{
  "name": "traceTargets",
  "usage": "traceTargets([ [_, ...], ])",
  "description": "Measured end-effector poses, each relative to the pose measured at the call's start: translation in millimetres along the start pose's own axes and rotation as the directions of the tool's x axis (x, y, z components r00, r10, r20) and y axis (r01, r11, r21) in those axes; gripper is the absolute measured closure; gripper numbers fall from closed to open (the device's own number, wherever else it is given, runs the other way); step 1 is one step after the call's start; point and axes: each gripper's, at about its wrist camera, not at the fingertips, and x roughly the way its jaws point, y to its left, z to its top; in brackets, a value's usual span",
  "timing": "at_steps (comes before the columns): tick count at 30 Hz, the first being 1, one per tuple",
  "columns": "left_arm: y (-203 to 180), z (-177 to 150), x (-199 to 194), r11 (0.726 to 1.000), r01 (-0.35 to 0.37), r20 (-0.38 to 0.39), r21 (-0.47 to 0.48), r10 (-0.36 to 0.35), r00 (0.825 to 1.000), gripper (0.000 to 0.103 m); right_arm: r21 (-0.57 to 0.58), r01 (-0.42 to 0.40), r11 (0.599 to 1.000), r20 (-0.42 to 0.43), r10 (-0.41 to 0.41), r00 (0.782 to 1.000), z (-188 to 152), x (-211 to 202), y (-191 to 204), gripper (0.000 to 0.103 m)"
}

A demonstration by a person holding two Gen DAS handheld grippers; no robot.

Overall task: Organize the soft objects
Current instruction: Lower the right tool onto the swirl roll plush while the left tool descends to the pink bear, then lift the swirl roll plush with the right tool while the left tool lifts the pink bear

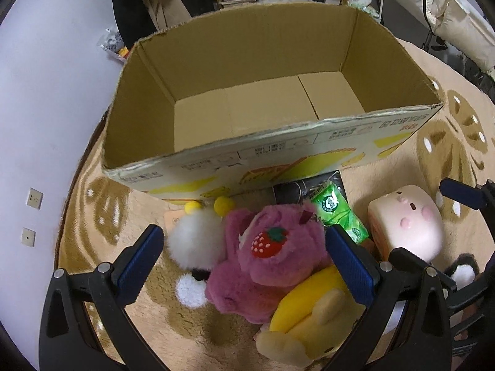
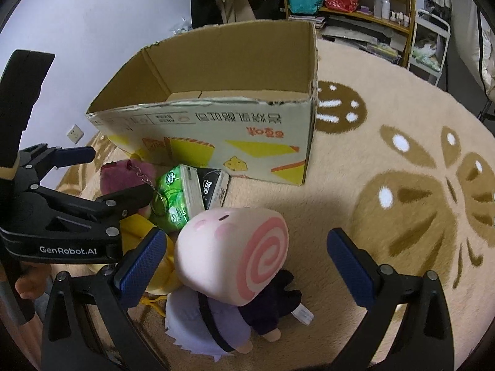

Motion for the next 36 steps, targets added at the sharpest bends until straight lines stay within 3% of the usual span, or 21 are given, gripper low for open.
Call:
traceTargets([
  [6,3.0,-0.3,7.4,0.999,0.029,-0.026,-0.024,-0.030,0.999,0.000,0.010,-0.013,1.000,-0.024,0.013,1.000,-0.1,8.7,-5.1,0.002],
  [10,6.0,-0.4,11.5,0.998,0.047,-0.040,-0.048,-0.049,0.998,0.000,0.014,-0.056,0.998,-0.043,0.057,0.997,-2.4,14.9,-5.7,0.013],
  [15,10.9,-0.7,15.4,0.994,0.077,-0.060,-0.081,-0.082,0.995,0.009,0.023,-0.080,0.997,-0.040,0.081,0.996,-2.6,14.7,-6.3,0.027],
  [19,15.3,-2.2,15.9,0.985,0.114,-0.062,-0.127,-0.122,0.991,0.022,0.042,-0.091,0.995,-0.029,0.092,0.995,-2.7,13.1,-10.3,0.036],
  [21,13.6,-2.6,14.5,0.984,0.129,-0.056,-0.123,-0.137,0.989,0.034,0.037,-0.084,0.996,-0.020,0.085,0.996,-2.9,10.8,-9.9,0.046],
  [25,8.0,-3.7,10.3,0.982,0.160,-0.046,-0.102,-0.165,0.985,0.056,0.021,-0.075,0.997,0.008,0.075,0.997,-3.0,3.9,-7.1,0.053],
  [29,4.8,-4.8,3.5,0.986,0.145,-0.031,-0.083,-0.148,0.989,0.057,0.034,-0.077,0.996,0.020,0.076,0.997,-2.5,-0.6,-9.9,0.057],
  [36,17.6,-6.7,-5.4,0.977,0.153,-0.012,-0.152,-0.156,0.988,0.057,0.044,-0.066,0.997,0.061,0.063,0.996,-0.4,-9.6,-13.1,0.059],
])
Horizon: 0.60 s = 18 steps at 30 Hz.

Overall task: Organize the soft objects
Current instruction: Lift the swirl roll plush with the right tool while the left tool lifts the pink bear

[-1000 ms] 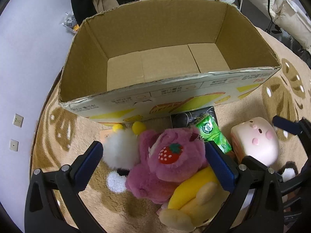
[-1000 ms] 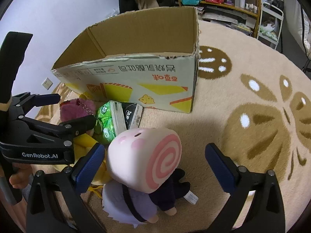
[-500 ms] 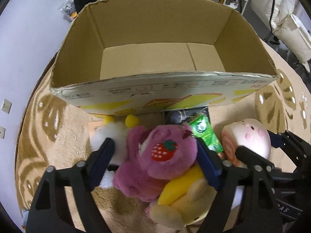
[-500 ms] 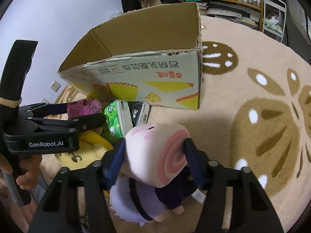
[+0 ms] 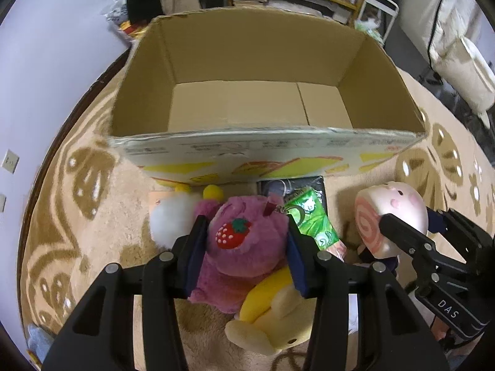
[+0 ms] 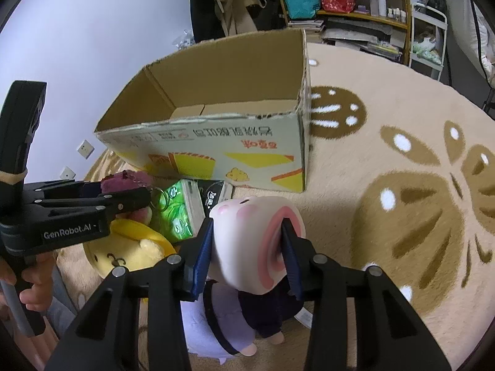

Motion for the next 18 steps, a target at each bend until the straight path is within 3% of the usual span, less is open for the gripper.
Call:
traceTargets([
  [18,21.3,-3.7,-32.8,0.991,-0.110,0.101,-0.071,0.116,0.988,0.057,-0.056,0.015,0.998,0.095,-0.009,0.995,-1.1,-25.0,12.5,0.059],
])
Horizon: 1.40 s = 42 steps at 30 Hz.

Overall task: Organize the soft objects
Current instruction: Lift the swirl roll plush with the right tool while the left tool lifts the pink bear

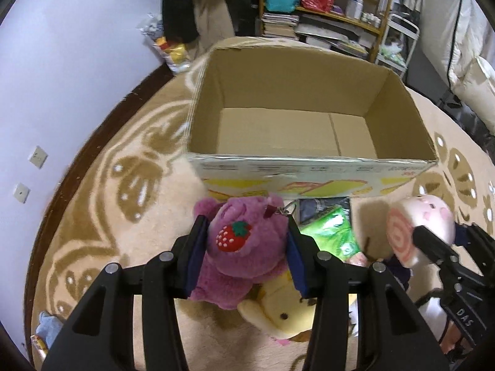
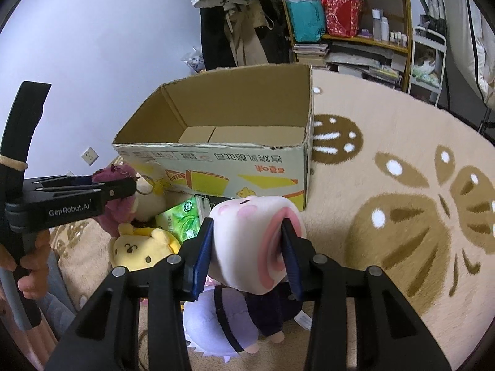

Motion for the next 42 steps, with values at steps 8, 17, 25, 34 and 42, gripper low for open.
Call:
traceTargets([
  [8,12.2,-8.9,-28.2,0.996,-0.088,0.090,-0.008,0.088,0.992,0.057,-0.046,0.031,0.998,0.070,-0.027,0.997,1.2,-24.4,12.0,0.059],
  [17,18.4,-21.2,-61.3,0.990,-0.141,0.153,-0.012,0.141,0.978,0.057,-0.103,0.026,0.994,0.179,-0.008,0.984,8.3,-50.8,23.5,0.059],
  [25,15.3,-24.5,-84.0,0.987,-0.160,0.239,-0.004,0.157,0.958,0.057,-0.144,0.042,0.989,0.248,-0.005,0.969,12.1,-65.8,36.8,0.059],
  [34,14.0,-15.1,-95.7,0.985,-0.170,0.306,0.000,0.162,0.938,0.057,-0.127,0.016,0.992,0.306,0.024,0.952,27.1,-73.7,36.8,0.059],
  [42,6.3,14.0,-103.8,0.980,-0.194,0.405,0.042,0.160,0.900,0.057,-0.138,-0.019,0.990,0.351,0.067,0.934,46.2,-72.1,39.3,0.059],
])
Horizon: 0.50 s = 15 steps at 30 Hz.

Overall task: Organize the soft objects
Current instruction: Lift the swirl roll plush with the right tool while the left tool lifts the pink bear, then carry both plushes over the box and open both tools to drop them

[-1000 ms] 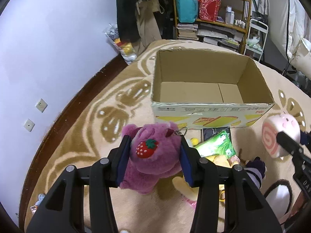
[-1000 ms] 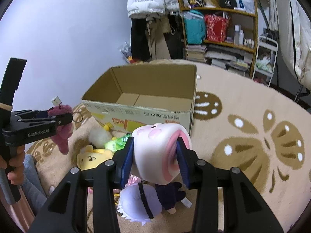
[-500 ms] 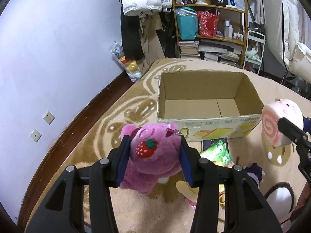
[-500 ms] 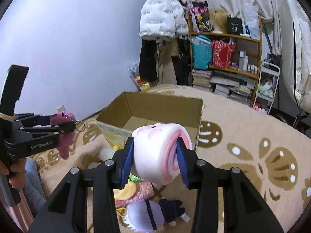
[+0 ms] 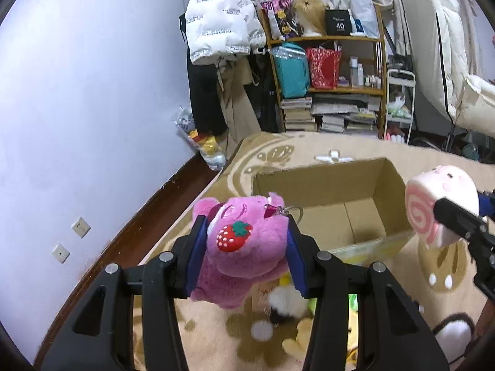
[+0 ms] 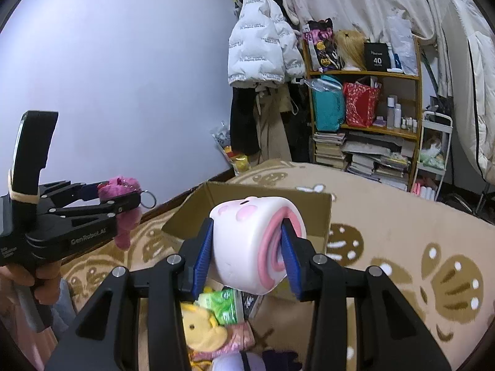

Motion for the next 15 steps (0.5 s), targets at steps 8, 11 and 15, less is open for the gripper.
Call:
traceTargets([
  [8,0.7,16.5,21.1,1.000,-0.001,0.017,-0.002,0.001,1.000,0.057,0.006,0.015,1.000,0.009,-0.015,1.000,17.3,35.3,-12.9,0.059],
  [11,-0.4,18.4,30.5,1.000,-0.006,0.024,0.003,0.006,1.000,0.057,0.007,0.022,1.000,0.006,-0.023,1.000,22.7,51.2,-17.9,0.059],
  [15,1.8,19.4,40.7,1.000,0.001,0.031,-0.006,-0.001,1.000,0.057,0.010,0.026,1.000,-0.009,-0.026,1.000,22.3,67.1,-23.7,0.059],
])
